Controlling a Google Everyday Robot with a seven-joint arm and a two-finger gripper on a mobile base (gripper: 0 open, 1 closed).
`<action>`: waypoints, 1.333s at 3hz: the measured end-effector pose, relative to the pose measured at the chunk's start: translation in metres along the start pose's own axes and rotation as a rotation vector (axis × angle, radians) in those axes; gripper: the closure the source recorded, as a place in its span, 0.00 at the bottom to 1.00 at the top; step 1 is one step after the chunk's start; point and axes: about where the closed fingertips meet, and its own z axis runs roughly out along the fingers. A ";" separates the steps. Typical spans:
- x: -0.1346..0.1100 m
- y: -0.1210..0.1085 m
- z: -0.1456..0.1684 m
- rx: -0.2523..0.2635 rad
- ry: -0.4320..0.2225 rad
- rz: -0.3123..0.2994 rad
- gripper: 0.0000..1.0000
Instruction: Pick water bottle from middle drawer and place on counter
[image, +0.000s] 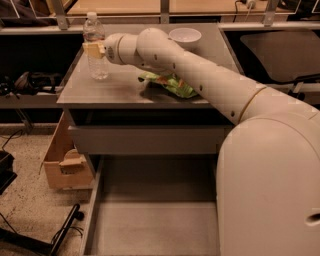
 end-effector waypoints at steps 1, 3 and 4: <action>0.008 0.010 0.006 -0.013 0.017 -0.011 1.00; 0.013 0.025 0.011 -0.022 0.037 -0.035 0.74; 0.013 0.025 0.011 -0.022 0.037 -0.035 0.51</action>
Offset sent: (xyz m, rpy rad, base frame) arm -0.0315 0.0390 -0.0389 -0.1035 -0.0147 0.0503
